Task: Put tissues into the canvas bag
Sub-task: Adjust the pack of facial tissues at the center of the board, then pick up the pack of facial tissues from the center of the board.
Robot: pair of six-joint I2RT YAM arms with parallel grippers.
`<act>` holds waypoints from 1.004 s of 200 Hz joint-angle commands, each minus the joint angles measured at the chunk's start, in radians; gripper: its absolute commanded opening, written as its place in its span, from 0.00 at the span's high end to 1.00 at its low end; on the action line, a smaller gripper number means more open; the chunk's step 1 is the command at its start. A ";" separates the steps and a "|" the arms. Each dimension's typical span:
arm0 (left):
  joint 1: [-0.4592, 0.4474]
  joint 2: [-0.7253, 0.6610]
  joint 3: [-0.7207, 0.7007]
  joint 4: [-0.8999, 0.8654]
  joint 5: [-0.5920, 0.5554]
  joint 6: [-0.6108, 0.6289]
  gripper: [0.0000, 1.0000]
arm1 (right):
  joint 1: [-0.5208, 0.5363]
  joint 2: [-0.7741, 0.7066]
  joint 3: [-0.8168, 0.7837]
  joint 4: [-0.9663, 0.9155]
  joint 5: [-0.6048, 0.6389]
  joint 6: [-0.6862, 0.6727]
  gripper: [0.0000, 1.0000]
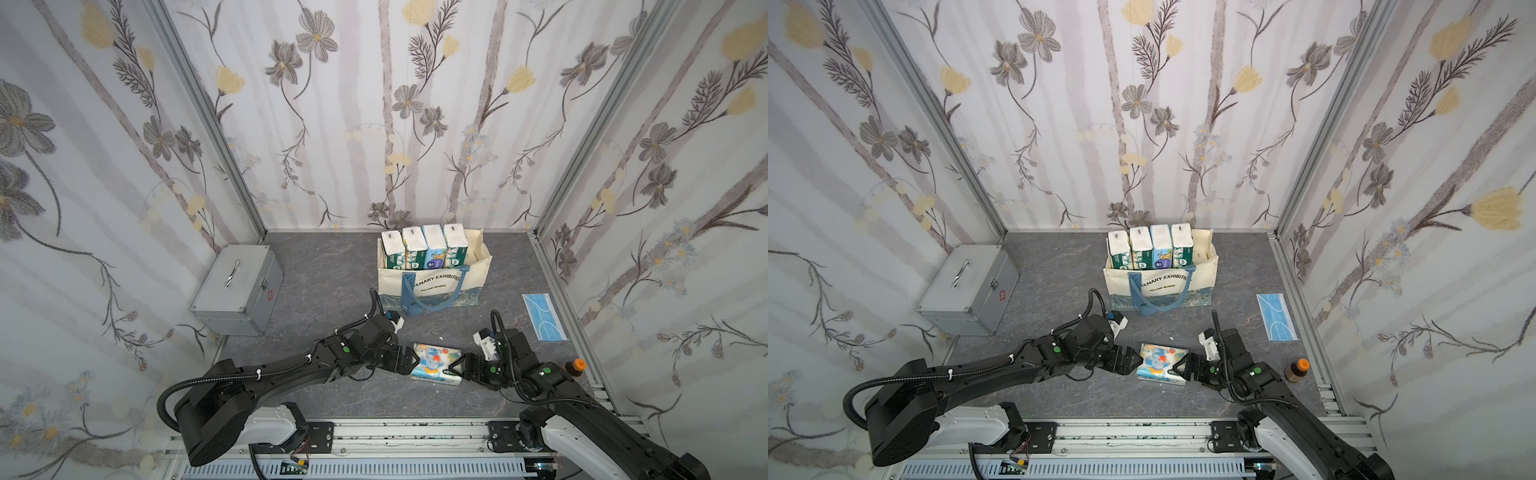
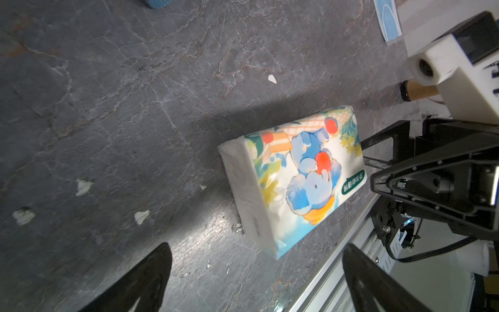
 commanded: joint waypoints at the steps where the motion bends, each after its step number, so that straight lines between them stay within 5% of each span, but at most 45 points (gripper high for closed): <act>1: 0.002 0.024 0.024 0.009 0.002 0.023 0.09 | -0.003 0.014 0.009 0.030 0.013 0.008 0.11; 25: 0.002 0.085 0.051 0.024 0.041 0.024 0.19 | -0.008 0.037 0.009 0.050 0.003 0.007 0.11; 54: 0.002 0.168 0.077 0.066 0.108 0.009 0.43 | -0.010 0.063 0.009 0.067 -0.006 0.015 0.11; 201: 0.035 0.257 -0.004 0.102 0.118 0.014 0.68 | -0.015 0.125 -0.036 0.200 -0.073 0.052 0.09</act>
